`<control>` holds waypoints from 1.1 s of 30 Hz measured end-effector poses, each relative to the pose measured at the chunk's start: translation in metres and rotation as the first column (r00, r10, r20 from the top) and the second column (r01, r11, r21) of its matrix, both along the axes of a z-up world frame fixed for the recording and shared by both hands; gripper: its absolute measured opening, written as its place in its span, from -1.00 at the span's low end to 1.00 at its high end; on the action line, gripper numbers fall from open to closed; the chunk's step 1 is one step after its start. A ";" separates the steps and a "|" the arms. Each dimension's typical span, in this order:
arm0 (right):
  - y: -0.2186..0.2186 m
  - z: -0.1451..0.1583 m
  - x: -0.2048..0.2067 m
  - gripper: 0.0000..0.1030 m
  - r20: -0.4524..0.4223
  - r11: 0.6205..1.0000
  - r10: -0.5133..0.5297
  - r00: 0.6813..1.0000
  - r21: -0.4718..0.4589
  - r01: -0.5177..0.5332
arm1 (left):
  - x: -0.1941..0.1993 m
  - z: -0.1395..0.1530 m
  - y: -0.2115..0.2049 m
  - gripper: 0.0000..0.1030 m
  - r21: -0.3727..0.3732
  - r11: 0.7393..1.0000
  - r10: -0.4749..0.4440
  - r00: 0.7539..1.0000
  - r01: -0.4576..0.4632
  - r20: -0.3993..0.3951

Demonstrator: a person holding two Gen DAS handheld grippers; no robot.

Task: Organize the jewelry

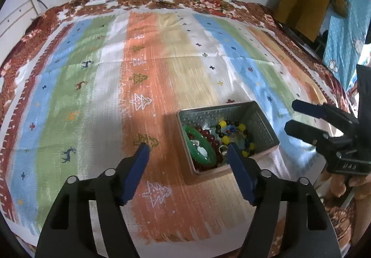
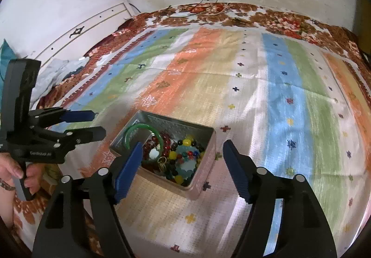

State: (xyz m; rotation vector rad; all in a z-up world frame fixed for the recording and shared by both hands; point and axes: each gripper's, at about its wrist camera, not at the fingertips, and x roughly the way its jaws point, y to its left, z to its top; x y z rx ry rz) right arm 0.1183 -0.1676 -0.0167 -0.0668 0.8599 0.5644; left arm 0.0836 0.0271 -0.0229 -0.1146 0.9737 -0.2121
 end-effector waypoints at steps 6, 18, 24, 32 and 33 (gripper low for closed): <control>-0.006 0.000 -0.013 0.67 0.031 1.000 -0.028 0.999 -0.010 0.028 | -0.014 0.000 -0.004 0.54 0.037 0.999 -0.010 1.000 0.009 0.022; -0.016 0.004 -0.036 0.88 0.067 0.999 -0.047 0.997 0.014 0.047 | -0.049 0.010 -0.013 0.89 0.054 0.998 -0.026 0.992 0.019 0.123; -0.017 0.008 -0.051 0.90 0.101 0.999 -0.036 0.994 0.023 0.034 | -0.062 0.012 -0.025 0.89 0.090 0.995 -0.053 0.986 0.039 0.159; -0.019 0.012 -0.068 0.90 0.153 0.999 -0.029 0.988 0.047 0.022 | -0.074 0.017 -0.027 0.89 0.136 0.991 -0.016 0.974 -0.015 0.227; -0.019 0.012 -0.071 0.90 0.157 0.998 -0.026 0.987 0.053 0.018 | -0.074 0.018 -0.025 0.89 0.133 0.991 -0.007 0.972 -0.024 0.233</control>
